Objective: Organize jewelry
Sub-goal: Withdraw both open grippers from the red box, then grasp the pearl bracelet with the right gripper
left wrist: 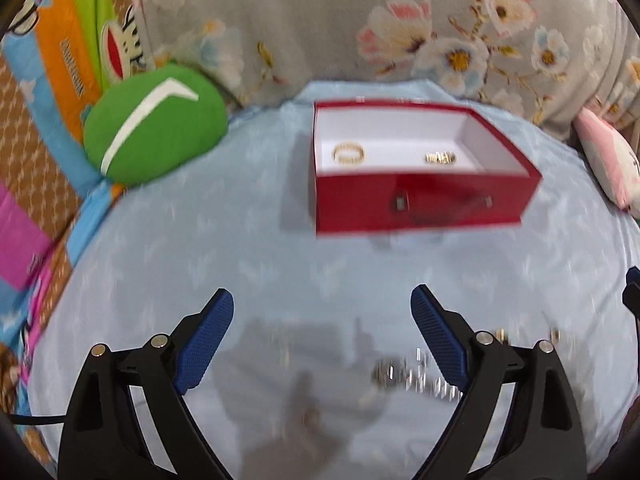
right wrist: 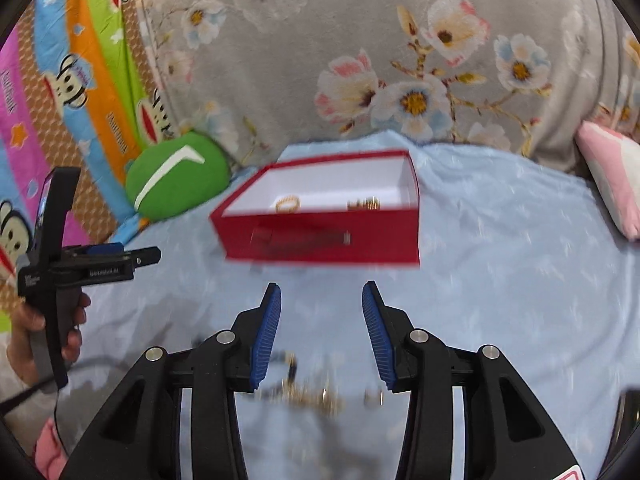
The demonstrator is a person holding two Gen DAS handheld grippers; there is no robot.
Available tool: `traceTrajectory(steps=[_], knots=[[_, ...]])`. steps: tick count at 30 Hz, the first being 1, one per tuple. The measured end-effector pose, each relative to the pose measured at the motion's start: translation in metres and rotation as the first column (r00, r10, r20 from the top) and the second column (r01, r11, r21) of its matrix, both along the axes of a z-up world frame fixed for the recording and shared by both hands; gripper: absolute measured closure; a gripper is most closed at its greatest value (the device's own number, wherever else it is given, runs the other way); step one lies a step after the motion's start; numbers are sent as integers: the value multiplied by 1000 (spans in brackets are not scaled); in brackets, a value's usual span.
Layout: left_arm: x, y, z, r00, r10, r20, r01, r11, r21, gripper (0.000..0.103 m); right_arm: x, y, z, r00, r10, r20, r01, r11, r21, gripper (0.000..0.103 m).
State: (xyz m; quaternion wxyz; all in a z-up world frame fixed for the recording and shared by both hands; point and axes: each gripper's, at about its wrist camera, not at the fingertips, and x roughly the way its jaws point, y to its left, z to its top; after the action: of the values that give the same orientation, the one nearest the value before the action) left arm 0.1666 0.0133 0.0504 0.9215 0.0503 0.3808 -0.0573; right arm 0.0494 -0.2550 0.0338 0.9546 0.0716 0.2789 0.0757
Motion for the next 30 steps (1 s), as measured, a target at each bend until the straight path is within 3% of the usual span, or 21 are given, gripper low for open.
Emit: traceTrajectory(steps=[3,7,11,13,17,24,28,30], knots=[[-30,9,-19,998,8,-64,-12,998,-56,15,-30,12,-24,999,9,-52,-9,1000,-8,61],[-50,12,-35,992,12,-126,-29,990,-135,15,-29,27,-52,990,34,-135,-25,997,69,65],[-65,5,-33,996,25,-91,-33,996,-86,15,-6,34,-71,976,22,-216,17,984,176,67],[-70,8,-29,996,23,-84,-32,994,-107,15,6,37,-76,970,9,-241,46,974,221,67],[-71,19,-23,996,41,-79,-52,988,-143,15,25,48,-79,962,-28,-271,95,966,240,67],[-65,33,-27,993,67,-93,-82,981,-175,15,43,43,-92,923,-174,-342,271,927,258,67],[-61,37,-32,991,71,-110,-91,978,-189,15,42,36,-96,921,-184,-344,291,912,290,98],[-60,37,-34,991,70,-114,-91,977,-193,15,37,33,-92,927,-182,-329,281,917,284,103]])
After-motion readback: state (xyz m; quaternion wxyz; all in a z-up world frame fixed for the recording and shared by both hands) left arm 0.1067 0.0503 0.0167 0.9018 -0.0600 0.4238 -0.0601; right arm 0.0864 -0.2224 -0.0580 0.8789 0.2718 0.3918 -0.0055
